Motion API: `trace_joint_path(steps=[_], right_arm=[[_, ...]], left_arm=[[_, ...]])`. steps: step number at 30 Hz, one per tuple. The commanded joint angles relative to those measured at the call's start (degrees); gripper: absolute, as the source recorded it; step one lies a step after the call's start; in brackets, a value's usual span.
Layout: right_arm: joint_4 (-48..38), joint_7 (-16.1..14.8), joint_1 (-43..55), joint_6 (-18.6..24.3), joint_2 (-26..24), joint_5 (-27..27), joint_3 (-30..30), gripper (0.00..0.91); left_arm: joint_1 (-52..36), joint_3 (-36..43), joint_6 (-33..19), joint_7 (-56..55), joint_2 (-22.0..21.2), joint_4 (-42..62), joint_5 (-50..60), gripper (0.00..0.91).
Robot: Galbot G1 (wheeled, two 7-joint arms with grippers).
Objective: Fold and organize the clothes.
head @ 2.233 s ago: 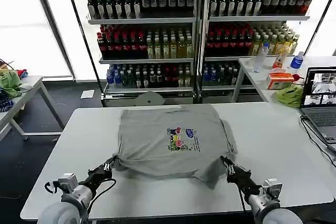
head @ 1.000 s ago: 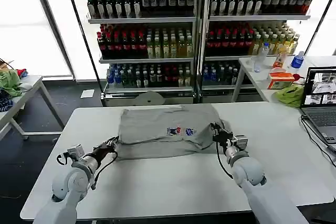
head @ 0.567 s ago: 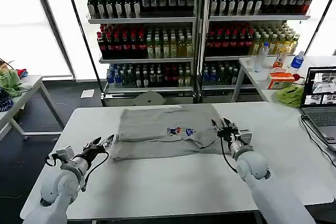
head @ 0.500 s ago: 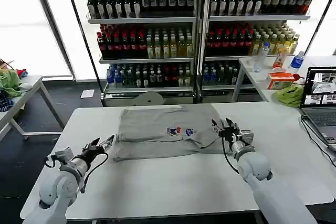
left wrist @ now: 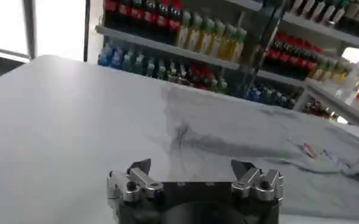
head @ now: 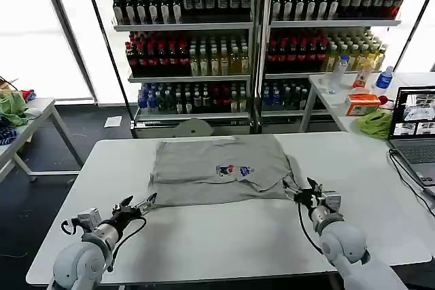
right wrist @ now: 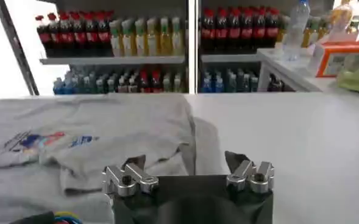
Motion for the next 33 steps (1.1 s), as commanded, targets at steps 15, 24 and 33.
trace_joint_path(steps=[15,24,33], right_arm=[[-0.8,1.9,-2.3,-0.8,0.0,2.8,-0.5,0.000],[-0.3,1.7,-2.2,-0.4,0.1,2.7,-0.7,0.000],[0.7,0.1,-2.4,0.6,-0.5,2.6,-1.1,0.000]], left_arm=[[1.0,1.5,-0.5,1.2,-1.5,2.0,1.4,0.010],[0.7,1.9,-1.6,2.7,-1.5,2.8,1.1,0.020],[1.0,1.6,-3.3,2.0,-1.7,1.8,1.1,0.020]])
